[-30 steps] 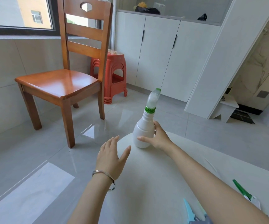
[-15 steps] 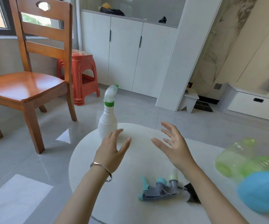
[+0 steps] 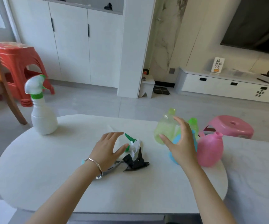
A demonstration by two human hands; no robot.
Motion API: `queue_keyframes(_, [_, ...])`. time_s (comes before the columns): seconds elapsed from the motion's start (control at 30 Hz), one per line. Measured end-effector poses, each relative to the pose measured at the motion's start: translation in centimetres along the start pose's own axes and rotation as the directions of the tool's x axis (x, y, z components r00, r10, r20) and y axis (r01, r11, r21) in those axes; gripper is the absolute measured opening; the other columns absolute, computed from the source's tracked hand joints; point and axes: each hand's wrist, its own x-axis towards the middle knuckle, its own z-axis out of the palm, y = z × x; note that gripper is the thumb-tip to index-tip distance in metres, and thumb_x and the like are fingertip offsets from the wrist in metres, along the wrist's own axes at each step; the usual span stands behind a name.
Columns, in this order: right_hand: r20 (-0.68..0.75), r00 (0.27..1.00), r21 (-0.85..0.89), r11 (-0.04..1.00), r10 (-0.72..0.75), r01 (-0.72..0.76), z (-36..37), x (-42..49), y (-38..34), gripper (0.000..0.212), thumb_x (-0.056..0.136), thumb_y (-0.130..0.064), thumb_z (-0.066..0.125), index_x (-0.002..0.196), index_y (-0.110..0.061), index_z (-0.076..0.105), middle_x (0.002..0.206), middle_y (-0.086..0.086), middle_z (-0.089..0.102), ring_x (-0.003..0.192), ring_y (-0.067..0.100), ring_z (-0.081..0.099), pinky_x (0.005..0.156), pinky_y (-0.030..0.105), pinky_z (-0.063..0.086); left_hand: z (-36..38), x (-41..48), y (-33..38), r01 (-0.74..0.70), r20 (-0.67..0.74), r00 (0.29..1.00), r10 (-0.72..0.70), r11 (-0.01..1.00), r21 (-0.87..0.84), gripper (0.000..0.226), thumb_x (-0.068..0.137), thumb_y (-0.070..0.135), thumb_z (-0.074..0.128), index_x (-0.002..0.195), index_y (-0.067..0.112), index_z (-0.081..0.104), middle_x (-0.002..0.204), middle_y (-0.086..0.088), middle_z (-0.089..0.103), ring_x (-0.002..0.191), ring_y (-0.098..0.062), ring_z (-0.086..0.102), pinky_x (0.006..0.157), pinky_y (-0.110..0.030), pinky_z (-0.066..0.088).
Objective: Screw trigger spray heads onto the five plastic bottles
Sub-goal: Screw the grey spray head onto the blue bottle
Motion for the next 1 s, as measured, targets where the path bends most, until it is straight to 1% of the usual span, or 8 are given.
queue_keyframes(0.07, [-0.028,0.998,-0.073,0.996,0.055,-0.057,-1.1,0.1,1.7,0.071,0.073,-0.020,0.080,0.133,-0.010,0.043,0.139,0.004,0.047,0.129,0.020,0.041,0.107,0.028,0.030,0.6,0.0,0.4,-0.027,0.001,1.000,0.027,1.000,0.008,0.051,0.093,0.046,0.047,0.138,0.023,0.042,0.141,0.006,0.048,0.135,-0.015,0.033,0.108,-0.025,0.026])
queue_keyframes(0.13, [-0.031,0.991,-0.066,0.989,0.130,-0.132,-1.9,0.0,3.2,0.077,0.073,-0.026,0.080,0.137,-0.013,0.039,0.143,0.003,0.044,0.127,0.013,0.040,0.101,0.018,0.026,1.0,0.0,0.7,-0.043,-0.002,0.999,0.043,0.999,0.007,0.050,0.093,0.045,0.047,0.138,0.023,0.043,0.141,0.007,0.048,0.135,-0.015,0.033,0.107,-0.024,0.025])
queue_keyframes(0.2, [-0.030,0.982,-0.037,0.982,0.185,-0.186,-2.2,-0.1,4.2,0.081,0.072,-0.026,0.080,0.138,-0.014,0.036,0.143,0.003,0.043,0.124,0.009,0.040,0.099,0.016,0.025,1.3,0.0,1.0,-0.053,-0.001,0.999,0.053,0.999,0.005,0.050,0.093,0.044,0.047,0.137,0.023,0.044,0.141,0.006,0.048,0.135,-0.015,0.033,0.107,-0.024,0.026])
queue_keyframes(0.5, [0.090,0.922,-0.038,0.926,0.377,-0.375,-2.4,-0.7,7.2,0.083,0.065,-0.017,0.085,0.133,-0.009,0.038,0.131,0.012,0.049,0.122,0.029,0.046,0.100,0.037,0.039,1.8,-0.1,1.3,-0.060,0.009,0.998,0.060,0.998,0.006,0.047,0.093,0.042,0.049,0.136,0.024,0.045,0.141,0.007,0.047,0.134,-0.014,0.033,0.106,-0.023,0.025])
queue_keyframes(0.6, [0.069,0.928,-0.037,0.931,0.366,-0.364,-2.4,-0.6,6.3,0.081,0.064,-0.019,0.086,0.131,-0.012,0.041,0.126,0.008,0.051,0.119,0.027,0.048,0.094,0.033,0.040,1.8,-0.2,1.3,-0.063,0.012,0.998,0.063,0.998,0.004,0.047,0.093,0.043,0.049,0.136,0.024,0.045,0.141,0.006,0.048,0.134,-0.014,0.033,0.106,-0.022,0.025])
queue_keyframes(0.73, [0.007,0.957,0.088,0.953,0.291,-0.290,-2.2,0.0,2.8,0.079,0.063,-0.027,0.086,0.128,-0.019,0.042,0.122,-0.002,0.054,0.111,0.018,0.052,0.092,0.031,0.043,1.6,-0.2,1.5,-0.061,0.012,0.998,0.062,0.994,-0.090,0.052,0.089,0.047,0.053,0.136,0.027,0.042,0.139,0.010,0.047,0.133,-0.009,0.032,0.103,-0.020,0.027])
queue_keyframes(0.87, [0.164,0.954,0.325,0.899,0.252,-0.294,-0.2,-0.5,-1.4,0.066,0.061,-0.030,0.087,0.114,-0.034,0.047,0.109,-0.015,0.059,0.100,0.004,0.058,0.081,0.019,0.049,1.0,-0.6,2.4,-0.047,0.029,0.998,0.056,0.964,-0.261,0.078,0.072,0.067,0.055,0.139,0.033,0.034,0.137,0.019,0.042,0.123,0.007,0.030,0.101,-0.015,0.026])
queue_keyframes(1.0, [0.310,0.924,0.407,0.847,0.224,-0.342,2.2,-1.3,-3.5,0.059,0.062,-0.037,0.086,0.107,-0.043,0.049,0.112,-0.015,0.061,0.103,-0.002,0.058,0.076,0.013,0.051,0.5,-0.9,2.1,-0.029,0.070,0.996,0.056,0.941,-0.337,0.096,0.063,0.067,0.065,0.144,0.033,0.025,0.144,0.018,0.038,0.131,0.000,0.035,0.107,-0.026,0.034])
